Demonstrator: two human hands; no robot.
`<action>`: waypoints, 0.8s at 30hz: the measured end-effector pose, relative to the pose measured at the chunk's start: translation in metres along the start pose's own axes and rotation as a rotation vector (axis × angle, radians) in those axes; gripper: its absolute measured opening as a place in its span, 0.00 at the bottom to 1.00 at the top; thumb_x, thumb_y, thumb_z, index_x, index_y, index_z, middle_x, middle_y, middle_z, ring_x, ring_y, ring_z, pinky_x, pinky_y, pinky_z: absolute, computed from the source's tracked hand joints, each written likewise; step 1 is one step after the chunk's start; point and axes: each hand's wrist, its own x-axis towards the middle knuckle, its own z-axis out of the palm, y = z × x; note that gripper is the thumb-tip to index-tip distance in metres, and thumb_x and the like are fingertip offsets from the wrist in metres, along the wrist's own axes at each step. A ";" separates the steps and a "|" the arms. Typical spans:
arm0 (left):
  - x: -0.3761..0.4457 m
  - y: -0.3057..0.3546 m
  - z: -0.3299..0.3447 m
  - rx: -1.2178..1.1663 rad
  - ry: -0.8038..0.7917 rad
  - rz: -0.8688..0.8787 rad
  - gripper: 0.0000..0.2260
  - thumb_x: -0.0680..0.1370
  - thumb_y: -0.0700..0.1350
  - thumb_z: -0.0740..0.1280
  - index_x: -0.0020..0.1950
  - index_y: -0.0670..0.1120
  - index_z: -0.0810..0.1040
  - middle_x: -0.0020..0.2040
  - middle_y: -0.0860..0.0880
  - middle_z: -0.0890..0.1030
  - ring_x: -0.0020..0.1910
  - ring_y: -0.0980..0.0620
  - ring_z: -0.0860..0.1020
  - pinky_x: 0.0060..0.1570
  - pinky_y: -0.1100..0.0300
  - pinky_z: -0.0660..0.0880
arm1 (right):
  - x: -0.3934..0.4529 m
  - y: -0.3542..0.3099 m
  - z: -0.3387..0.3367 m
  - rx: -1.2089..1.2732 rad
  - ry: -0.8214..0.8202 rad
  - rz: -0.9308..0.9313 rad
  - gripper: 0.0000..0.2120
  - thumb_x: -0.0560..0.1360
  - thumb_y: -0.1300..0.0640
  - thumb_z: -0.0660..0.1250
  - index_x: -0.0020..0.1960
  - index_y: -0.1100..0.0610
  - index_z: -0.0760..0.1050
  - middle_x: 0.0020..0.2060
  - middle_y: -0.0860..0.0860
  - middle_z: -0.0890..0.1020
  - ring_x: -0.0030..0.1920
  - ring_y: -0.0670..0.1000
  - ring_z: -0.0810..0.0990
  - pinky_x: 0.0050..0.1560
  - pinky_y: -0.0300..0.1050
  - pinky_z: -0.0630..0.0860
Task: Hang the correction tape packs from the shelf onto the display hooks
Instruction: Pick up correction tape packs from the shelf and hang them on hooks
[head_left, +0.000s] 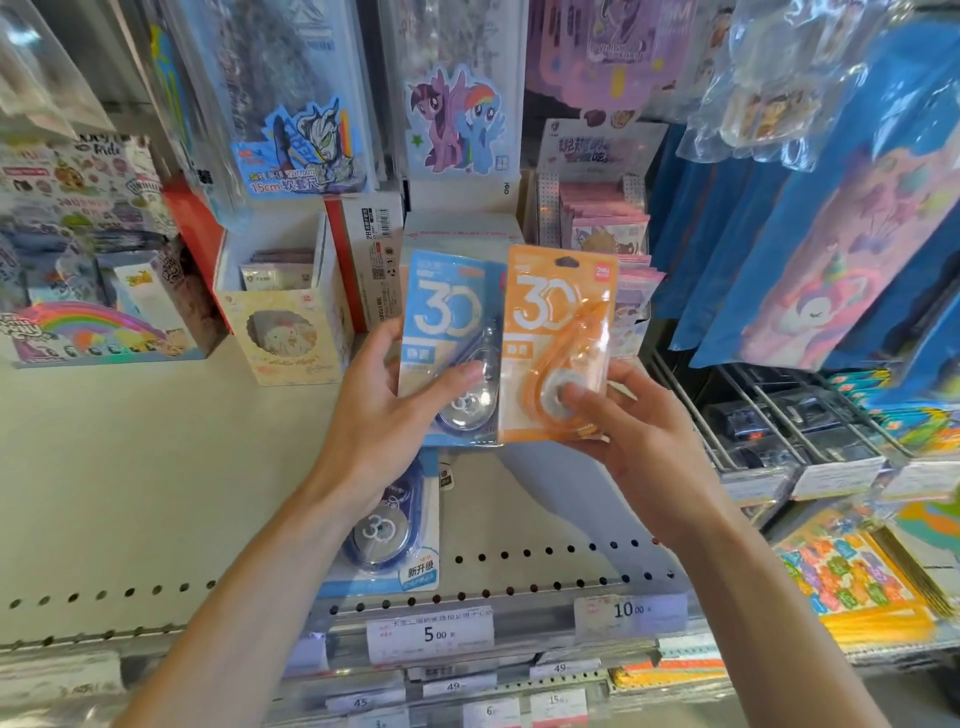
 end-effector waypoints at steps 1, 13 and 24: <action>-0.003 0.002 -0.003 -0.006 0.009 0.011 0.20 0.74 0.41 0.78 0.63 0.51 0.77 0.54 0.52 0.88 0.52 0.52 0.87 0.46 0.62 0.82 | -0.002 0.000 -0.002 0.003 0.010 -0.020 0.16 0.74 0.55 0.76 0.60 0.58 0.79 0.51 0.57 0.88 0.52 0.56 0.88 0.51 0.48 0.84; -0.061 0.031 -0.087 -0.039 0.229 0.120 0.17 0.71 0.44 0.79 0.56 0.60 0.82 0.54 0.49 0.88 0.52 0.49 0.87 0.47 0.56 0.82 | -0.042 0.008 0.065 -0.032 0.051 -0.227 0.16 0.72 0.57 0.76 0.58 0.58 0.78 0.48 0.56 0.88 0.50 0.56 0.88 0.55 0.53 0.85; -0.097 0.068 -0.248 -0.004 0.206 0.211 0.16 0.71 0.44 0.77 0.56 0.56 0.80 0.52 0.52 0.89 0.48 0.51 0.88 0.42 0.59 0.83 | -0.092 0.032 0.226 -0.012 0.120 -0.309 0.18 0.74 0.57 0.75 0.61 0.58 0.75 0.51 0.54 0.88 0.51 0.53 0.88 0.46 0.39 0.82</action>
